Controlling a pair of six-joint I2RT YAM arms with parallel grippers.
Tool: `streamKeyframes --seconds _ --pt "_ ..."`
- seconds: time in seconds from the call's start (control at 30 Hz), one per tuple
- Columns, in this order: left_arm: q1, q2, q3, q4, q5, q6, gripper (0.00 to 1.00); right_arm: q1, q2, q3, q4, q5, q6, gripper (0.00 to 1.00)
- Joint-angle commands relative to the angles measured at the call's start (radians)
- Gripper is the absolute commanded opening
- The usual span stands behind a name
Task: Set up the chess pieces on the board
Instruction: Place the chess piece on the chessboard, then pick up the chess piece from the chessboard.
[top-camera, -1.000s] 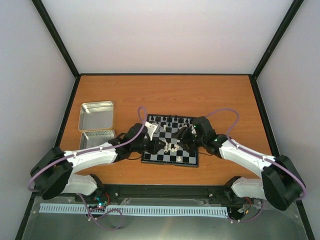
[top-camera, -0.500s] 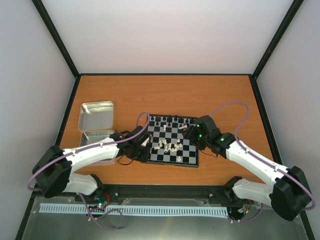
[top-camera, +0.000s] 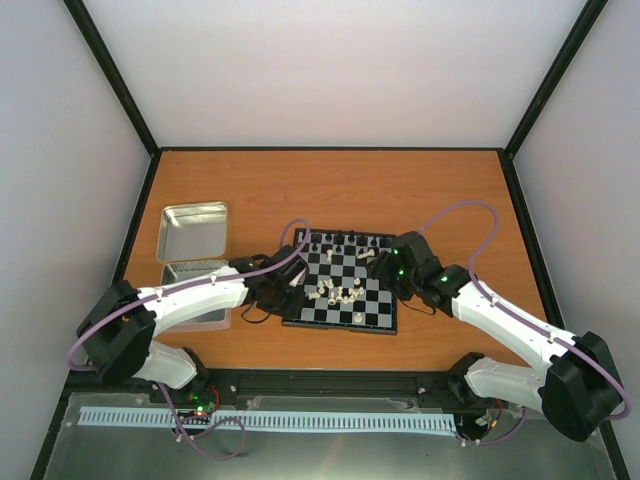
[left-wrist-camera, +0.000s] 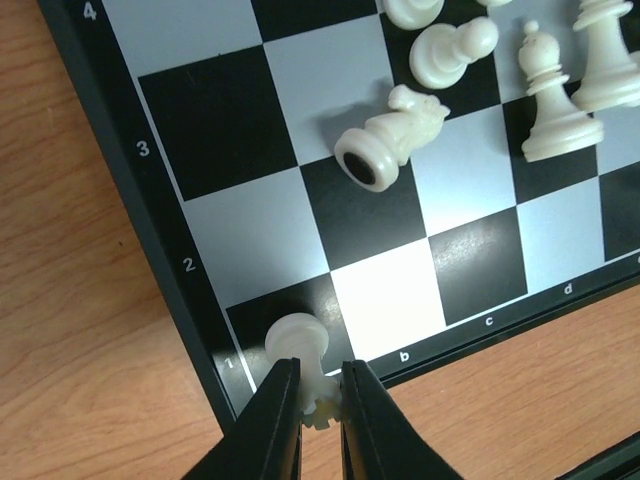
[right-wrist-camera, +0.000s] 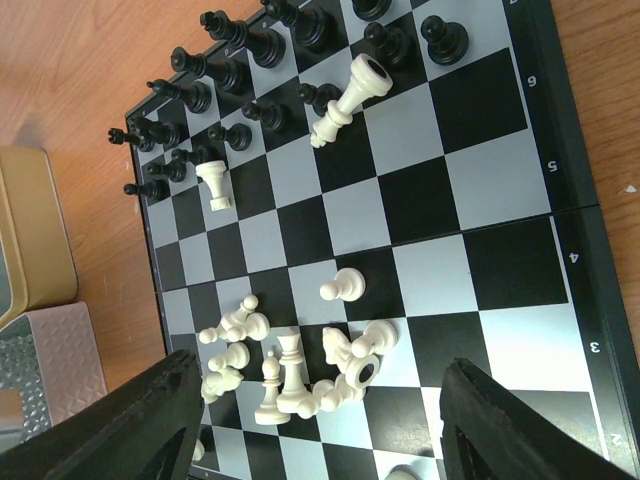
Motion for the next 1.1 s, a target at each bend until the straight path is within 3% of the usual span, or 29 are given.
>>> streamKeyframes --seconds 0.0,0.23,0.53,0.7,0.87,1.07 --pt "-0.008 0.012 0.034 -0.044 -0.017 0.027 0.10 -0.007 0.003 0.015 -0.004 0.024 -0.006 0.65" --pt "-0.008 0.016 0.036 -0.037 0.015 0.028 0.12 -0.007 0.004 0.018 -0.012 0.029 -0.008 0.65" --pt "0.001 -0.022 0.097 -0.075 -0.021 0.042 0.42 -0.007 0.024 0.045 -0.039 0.054 -0.110 0.65" --pt "0.041 -0.109 0.101 -0.022 -0.051 0.056 0.45 -0.006 0.123 0.106 -0.078 0.019 -0.265 0.62" --pt "0.062 -0.241 0.084 0.070 -0.217 0.063 0.50 0.040 0.266 0.217 -0.168 0.030 -0.407 0.54" --pt "0.067 -0.429 0.074 0.139 -0.424 0.130 0.60 0.096 0.367 0.282 -0.222 0.082 -0.427 0.43"
